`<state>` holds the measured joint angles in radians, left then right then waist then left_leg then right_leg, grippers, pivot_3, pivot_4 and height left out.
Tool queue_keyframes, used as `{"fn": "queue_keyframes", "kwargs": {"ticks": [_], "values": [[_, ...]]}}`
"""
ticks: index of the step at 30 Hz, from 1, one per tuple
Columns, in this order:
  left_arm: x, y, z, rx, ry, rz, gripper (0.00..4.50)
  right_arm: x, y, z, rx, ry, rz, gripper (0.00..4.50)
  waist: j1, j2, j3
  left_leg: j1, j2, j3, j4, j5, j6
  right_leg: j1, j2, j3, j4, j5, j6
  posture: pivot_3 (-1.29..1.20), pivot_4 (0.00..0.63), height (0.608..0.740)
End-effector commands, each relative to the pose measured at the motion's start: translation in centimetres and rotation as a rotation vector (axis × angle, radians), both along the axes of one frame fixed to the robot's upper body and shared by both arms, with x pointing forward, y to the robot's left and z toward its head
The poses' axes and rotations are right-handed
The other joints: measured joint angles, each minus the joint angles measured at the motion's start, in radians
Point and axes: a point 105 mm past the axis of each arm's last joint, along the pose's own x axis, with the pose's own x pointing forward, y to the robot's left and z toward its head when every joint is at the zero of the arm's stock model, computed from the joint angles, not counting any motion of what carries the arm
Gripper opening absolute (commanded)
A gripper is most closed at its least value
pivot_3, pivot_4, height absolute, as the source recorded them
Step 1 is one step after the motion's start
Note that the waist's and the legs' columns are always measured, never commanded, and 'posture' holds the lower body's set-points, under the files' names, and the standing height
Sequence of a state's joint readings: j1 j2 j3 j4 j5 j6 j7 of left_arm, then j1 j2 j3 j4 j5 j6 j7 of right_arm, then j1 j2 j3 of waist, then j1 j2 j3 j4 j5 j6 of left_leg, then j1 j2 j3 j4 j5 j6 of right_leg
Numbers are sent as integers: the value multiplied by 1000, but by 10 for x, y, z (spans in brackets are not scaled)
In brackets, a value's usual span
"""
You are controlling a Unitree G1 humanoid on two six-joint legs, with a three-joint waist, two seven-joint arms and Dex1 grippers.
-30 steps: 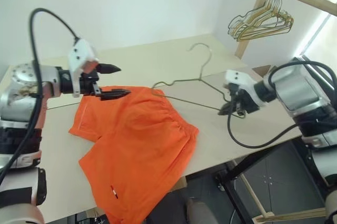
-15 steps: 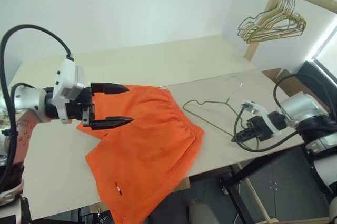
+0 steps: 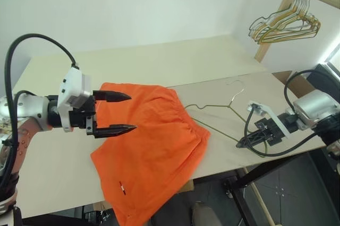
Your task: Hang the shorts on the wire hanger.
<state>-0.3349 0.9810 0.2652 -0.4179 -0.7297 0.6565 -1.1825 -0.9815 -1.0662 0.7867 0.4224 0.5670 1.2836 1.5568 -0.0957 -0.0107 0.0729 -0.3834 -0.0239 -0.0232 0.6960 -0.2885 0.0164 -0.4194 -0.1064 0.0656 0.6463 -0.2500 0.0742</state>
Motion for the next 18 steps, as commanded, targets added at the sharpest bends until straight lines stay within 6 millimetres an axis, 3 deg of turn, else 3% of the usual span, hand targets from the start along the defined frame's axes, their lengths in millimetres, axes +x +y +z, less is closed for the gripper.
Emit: {"fn": "queue_keyframes", "kwargs": {"ticks": [1,7,15,18], "values": [[-4,1,9,-2,-41,5,4470,-5,6,14,54,17,40,0,8,0,1,0,0,0,0,0,0,0,0,0,0,0,0,-21,88,740],[-4,1,8,-2,-28,18,4470,-5,-2,18,46,15,25,0,34,0,8,-1,0,1,0,0,0,-1,0,0,0,0,0,-11,91,740],[-5,-2,6,-7,-29,15,4470,10,18,7,99,35,19,0,37,-1,10,0,0,1,0,0,0,-1,1,0,0,0,0,8,83,740],[-5,-1,7,-5,-32,16,4470,6,23,2,130,53,42,0,48,-1,10,-1,0,1,0,0,0,-1,1,0,0,0,0,21,84,740]]}}
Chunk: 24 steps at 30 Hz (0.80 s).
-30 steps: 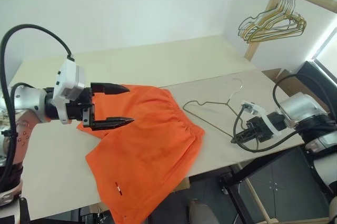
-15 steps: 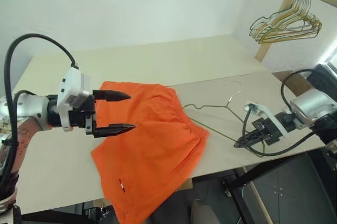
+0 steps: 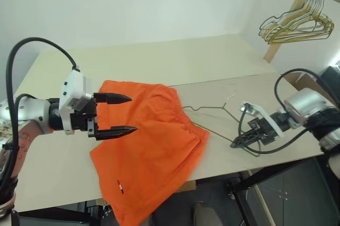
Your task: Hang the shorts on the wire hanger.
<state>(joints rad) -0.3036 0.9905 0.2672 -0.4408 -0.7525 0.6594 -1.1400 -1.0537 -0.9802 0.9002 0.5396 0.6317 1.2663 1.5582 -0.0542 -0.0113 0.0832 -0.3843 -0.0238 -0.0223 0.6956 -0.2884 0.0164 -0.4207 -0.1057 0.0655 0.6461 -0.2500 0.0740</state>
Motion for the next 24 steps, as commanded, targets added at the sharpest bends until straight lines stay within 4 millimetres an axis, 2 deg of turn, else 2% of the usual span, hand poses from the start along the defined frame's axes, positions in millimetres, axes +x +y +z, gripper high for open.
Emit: {"fn": "queue_keyframes", "kwargs": {"ticks": [1,4,7,11,13,15,18,20,24], "values": [[-4,0,10,1,-42,-6,4470,-3,5,9,90,-2,32,0,10,0,0,-1,0,0,0,0,0,-1,0,0,0,0,0,24,84,740],[-5,1,11,4,-43,-8,4470,-8,-3,3,77,11,26,0,18,0,0,-1,0,0,0,0,0,0,0,0,0,0,0,34,84,740],[-6,2,11,7,-44,-7,4470,-9,-6,5,85,2,28,0,26,0,0,-1,0,0,0,0,0,0,0,0,0,0,0,30,82,740],[-5,1,9,11,-44,-10,4470,8,2,-8,40,13,-13,0,22,0,0,1,0,1,0,0,0,1,1,0,-1,0,0,34,78,740],[-5,1,10,14,-47,-12,4470,9,8,-9,56,15,0,0,17,0,0,2,1,1,0,0,0,2,2,0,0,0,0,38,76,740],[-4,2,12,16,-50,-12,4470,2,11,-4,90,14,37,0,20,1,1,1,1,0,0,0,0,0,2,0,1,0,-1,41,77,740],[-3,3,12,18,-52,-7,4470,-16,4,-2,75,31,100,0,39,1,1,-4,1,-1,0,0,0,-2,1,-3,1,0,-1,38,81,740],[-2,3,11,20,-50,-7,4470,-21,2,-2,60,35,126,0,42,1,1,-3,1,-2,0,0,0,-2,0,-3,0,0,-1,35,85,740],[-2,1,9,18,-47,-14,4470,-4,19,1,101,22,94,0,32,0,2,1,2,-1,0,0,0,2,2,-3,-3,0,-1,32,81,740]]}}
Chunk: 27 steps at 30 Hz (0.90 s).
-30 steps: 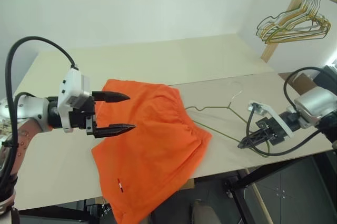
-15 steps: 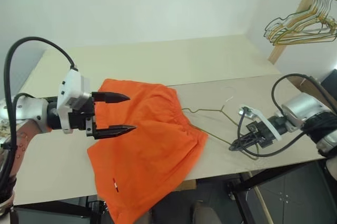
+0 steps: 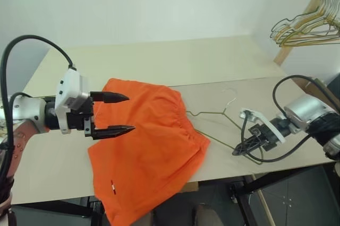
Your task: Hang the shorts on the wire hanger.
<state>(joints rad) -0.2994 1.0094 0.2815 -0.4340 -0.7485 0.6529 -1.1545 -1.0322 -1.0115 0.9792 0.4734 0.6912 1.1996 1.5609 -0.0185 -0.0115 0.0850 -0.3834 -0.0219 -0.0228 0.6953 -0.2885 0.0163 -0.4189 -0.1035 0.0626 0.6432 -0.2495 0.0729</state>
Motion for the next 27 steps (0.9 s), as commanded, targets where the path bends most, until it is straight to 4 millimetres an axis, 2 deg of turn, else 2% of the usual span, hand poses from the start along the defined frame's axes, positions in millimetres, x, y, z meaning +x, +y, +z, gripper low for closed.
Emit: {"fn": "queue_keyframes", "kwargs": {"ticks": [1,5,12,16,21,27], "values": [[-1,-3,6,2,-39,-20,4470,13,20,11,95,4,-11,0,-7,0,0,1,1,0,0,0,0,0,1,1,1,0,0,33,81,740],[0,-2,8,7,-43,-16,4470,33,36,0,97,2,-68,0,-14,0,0,0,3,0,0,0,0,-2,5,1,2,0,-1,47,80,740],[-2,-2,7,9,-53,4,4470,44,48,2,193,-4,-127,0,4,0,0,-2,2,-1,-1,1,-1,-2,4,1,4,1,-2,76,76,740],[-4,-1,8,15,-58,10,4470,31,44,8,215,-12,-58,0,10,0,0,-2,2,-1,0,1,-1,-3,4,0,4,1,-2,82,63,740],[-4,-1,7,18,-56,6,4470,-2,30,2,134,11,103,0,13,0,0,-3,2,-1,0,1,-1,-3,3,0,3,0,-2,64,56,740],[-2,-4,5,24,-55,-16,4470,-19,38,7,149,40,202,0,0,0,0,-1,4,-1,-1,1,-1,-3,4,0,2,0,-2,56,47,740]]}}
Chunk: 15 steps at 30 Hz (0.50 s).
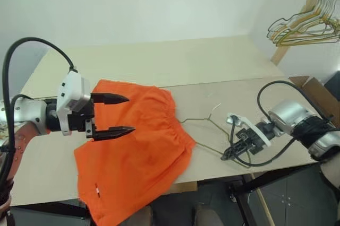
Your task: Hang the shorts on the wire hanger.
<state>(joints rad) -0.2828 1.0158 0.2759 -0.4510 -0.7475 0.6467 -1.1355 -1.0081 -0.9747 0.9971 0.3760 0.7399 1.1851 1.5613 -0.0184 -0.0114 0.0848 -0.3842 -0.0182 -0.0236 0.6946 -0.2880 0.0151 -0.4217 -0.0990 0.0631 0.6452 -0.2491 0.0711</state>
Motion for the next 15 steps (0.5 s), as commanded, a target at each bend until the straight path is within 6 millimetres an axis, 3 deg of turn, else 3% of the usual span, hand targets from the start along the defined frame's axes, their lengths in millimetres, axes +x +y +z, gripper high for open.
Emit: {"fn": "queue_keyframes", "kwargs": {"ticks": [1,9,15], "values": [[-1,-3,8,13,-53,-27,4470,-4,13,11,77,11,73,0,1,0,0,0,0,0,0,0,0,0,0,0,0,0,0,56,46,740],[-4,-2,7,27,-56,-31,4470,56,33,-5,60,-24,-234,0,4,-2,-2,0,0,0,0,3,-4,0,1,0,2,1,-1,84,35,740],[-4,0,7,37,-57,-20,4470,56,49,15,163,-63,-139,0,16,-3,-3,-4,-1,-2,0,6,-10,0,-1,-2,2,1,-1,88,41,740]]}}
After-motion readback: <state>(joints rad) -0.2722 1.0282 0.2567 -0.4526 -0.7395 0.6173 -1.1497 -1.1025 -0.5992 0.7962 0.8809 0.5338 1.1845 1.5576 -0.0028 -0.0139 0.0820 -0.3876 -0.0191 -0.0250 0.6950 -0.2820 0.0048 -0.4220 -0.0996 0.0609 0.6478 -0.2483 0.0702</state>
